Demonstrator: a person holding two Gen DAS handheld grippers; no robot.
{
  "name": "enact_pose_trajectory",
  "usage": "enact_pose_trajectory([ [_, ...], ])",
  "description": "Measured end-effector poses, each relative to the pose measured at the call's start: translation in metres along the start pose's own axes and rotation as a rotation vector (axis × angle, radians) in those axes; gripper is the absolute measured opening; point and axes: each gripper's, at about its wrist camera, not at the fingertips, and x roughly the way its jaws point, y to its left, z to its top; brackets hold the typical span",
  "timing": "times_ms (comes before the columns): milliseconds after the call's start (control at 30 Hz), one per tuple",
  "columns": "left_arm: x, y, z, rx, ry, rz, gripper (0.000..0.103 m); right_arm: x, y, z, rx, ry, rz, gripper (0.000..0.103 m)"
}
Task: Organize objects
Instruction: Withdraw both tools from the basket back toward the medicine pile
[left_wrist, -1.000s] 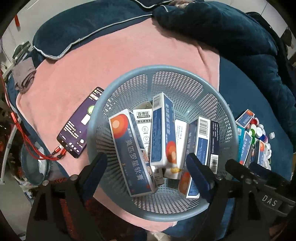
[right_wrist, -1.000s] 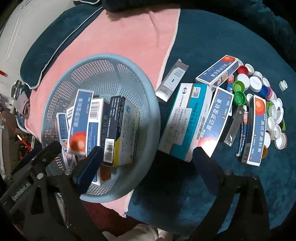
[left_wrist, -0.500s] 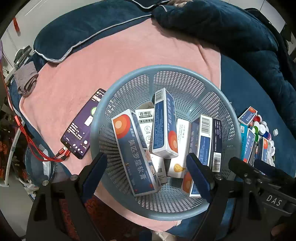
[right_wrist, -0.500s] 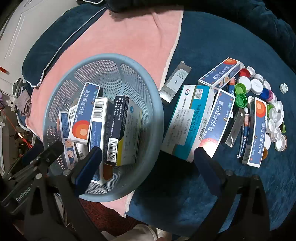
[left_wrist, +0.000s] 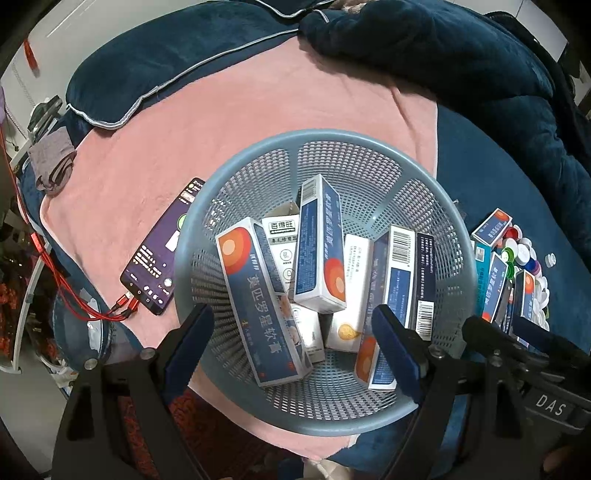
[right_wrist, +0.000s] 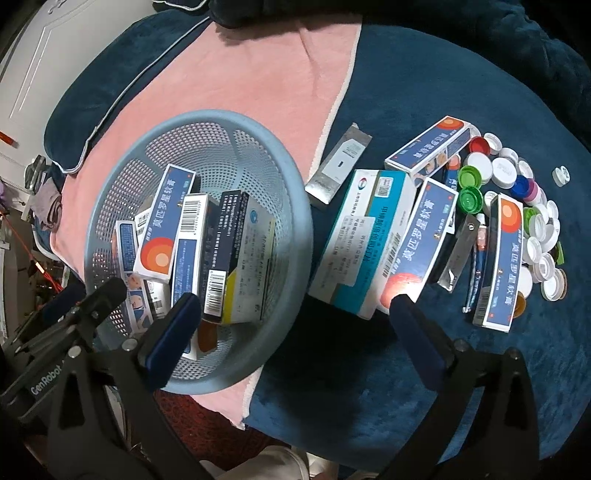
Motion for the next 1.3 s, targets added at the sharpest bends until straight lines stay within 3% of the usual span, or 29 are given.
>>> enact_pose_trajectory([
  [467, -0.004, -0.046, 0.0, 0.068, -0.001, -0.02, 0.089, -0.016, -0.043, -0.003, 0.043, -0.016, -0.032, 0.103],
  [1067, 0.006, -0.141, -0.008, 0.203, 0.013, -0.057, 0.089, -0.039, -0.142, -0.012, 0.162, -0.034, -0.089, 0.103],
  [1300, 0.018, -0.166, -0.013, 0.239, 0.023, -0.074, 0.089, -0.023, -0.179, -0.013, 0.232, -0.002, -0.076, 0.103],
])
